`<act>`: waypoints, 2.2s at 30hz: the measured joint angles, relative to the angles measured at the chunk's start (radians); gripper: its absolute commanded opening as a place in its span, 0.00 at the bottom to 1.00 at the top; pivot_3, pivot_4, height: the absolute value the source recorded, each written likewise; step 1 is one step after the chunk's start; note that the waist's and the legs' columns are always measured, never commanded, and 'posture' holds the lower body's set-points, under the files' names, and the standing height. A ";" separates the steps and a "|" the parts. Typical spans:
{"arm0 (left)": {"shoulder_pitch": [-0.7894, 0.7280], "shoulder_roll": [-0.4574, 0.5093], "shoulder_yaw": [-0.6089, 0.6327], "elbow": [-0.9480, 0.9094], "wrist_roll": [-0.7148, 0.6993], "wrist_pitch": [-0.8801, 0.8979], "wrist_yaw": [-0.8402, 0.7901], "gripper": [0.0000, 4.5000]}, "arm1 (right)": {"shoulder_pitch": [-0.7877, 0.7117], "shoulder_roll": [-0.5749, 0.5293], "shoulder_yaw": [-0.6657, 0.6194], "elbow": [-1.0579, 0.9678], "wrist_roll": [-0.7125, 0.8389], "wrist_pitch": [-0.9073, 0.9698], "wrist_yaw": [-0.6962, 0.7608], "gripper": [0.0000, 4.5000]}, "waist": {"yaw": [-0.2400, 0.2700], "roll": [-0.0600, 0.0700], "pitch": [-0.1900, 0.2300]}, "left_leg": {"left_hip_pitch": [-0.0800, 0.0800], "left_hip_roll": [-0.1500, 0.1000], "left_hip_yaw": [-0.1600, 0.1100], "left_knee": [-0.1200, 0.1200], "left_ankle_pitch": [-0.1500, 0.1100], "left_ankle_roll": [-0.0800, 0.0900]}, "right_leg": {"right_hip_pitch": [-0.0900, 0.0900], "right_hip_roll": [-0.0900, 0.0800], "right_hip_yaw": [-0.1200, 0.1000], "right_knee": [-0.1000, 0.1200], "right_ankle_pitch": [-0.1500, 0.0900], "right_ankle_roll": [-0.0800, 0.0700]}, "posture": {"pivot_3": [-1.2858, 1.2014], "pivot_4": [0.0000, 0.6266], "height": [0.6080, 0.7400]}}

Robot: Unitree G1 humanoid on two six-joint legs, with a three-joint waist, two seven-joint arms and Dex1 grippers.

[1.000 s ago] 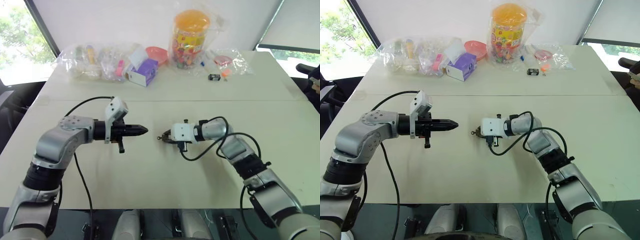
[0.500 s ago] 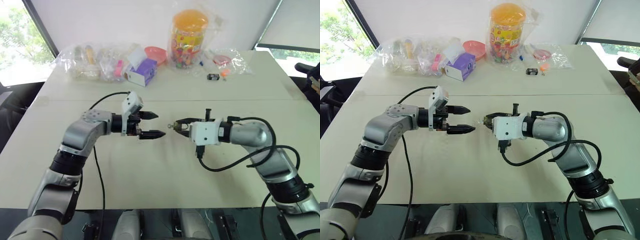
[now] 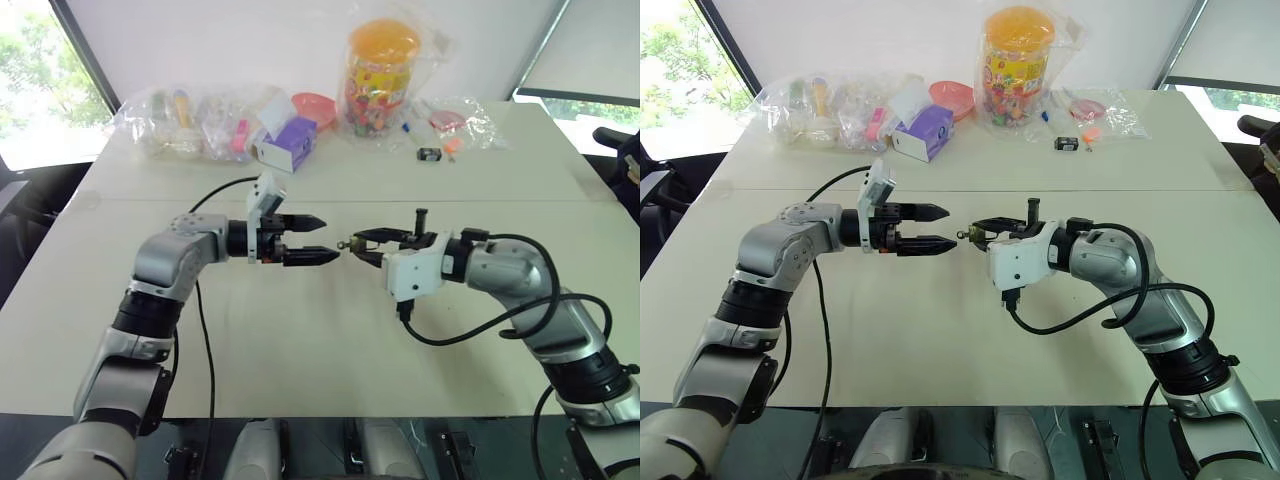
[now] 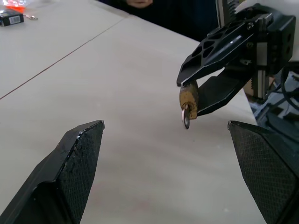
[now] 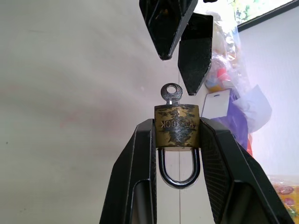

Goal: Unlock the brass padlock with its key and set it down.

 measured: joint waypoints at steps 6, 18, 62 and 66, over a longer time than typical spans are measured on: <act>0.000 -0.005 0.000 0.000 -0.005 0.004 0.000 0.23 | 0.000 0.000 0.000 0.000 -0.001 0.001 0.000 0.16 | 0.000 0.000 0.000 | 0.000 0.000 0.000 0.000 0.000 0.000 | 0.000 0.000 0.000 0.000 0.000 0.000 | 0.52 0.24 1.00; 0.000 -0.015 0.003 -0.001 -0.024 0.033 0.001 0.23 | -0.022 -0.003 0.003 -0.018 -0.015 0.000 0.007 0.16 | 0.000 0.000 0.000 | 0.000 0.000 0.000 0.000 0.000 0.000 | 0.000 0.000 0.000 0.000 0.000 0.000 | 0.52 0.24 1.00; 0.078 0.036 -0.030 -0.142 -0.043 -0.041 0.018 0.01 | -0.048 0.001 0.065 -0.002 0.053 -0.002 0.129 0.16 | -0.003 0.000 0.000 | 0.000 0.001 0.000 0.000 0.000 0.000 | 0.000 0.000 0.000 0.001 0.000 0.000 | 0.52 0.24 1.00; 0.073 0.044 0.002 -0.146 -0.110 0.094 0.029 0.20 | -0.048 -0.004 0.064 0.004 0.053 -0.002 0.129 0.16 | 0.001 0.000 0.000 | 0.000 0.000 0.000 0.000 0.000 0.000 | 0.000 0.000 0.000 0.000 0.000 0.000 | 0.52 0.24 1.00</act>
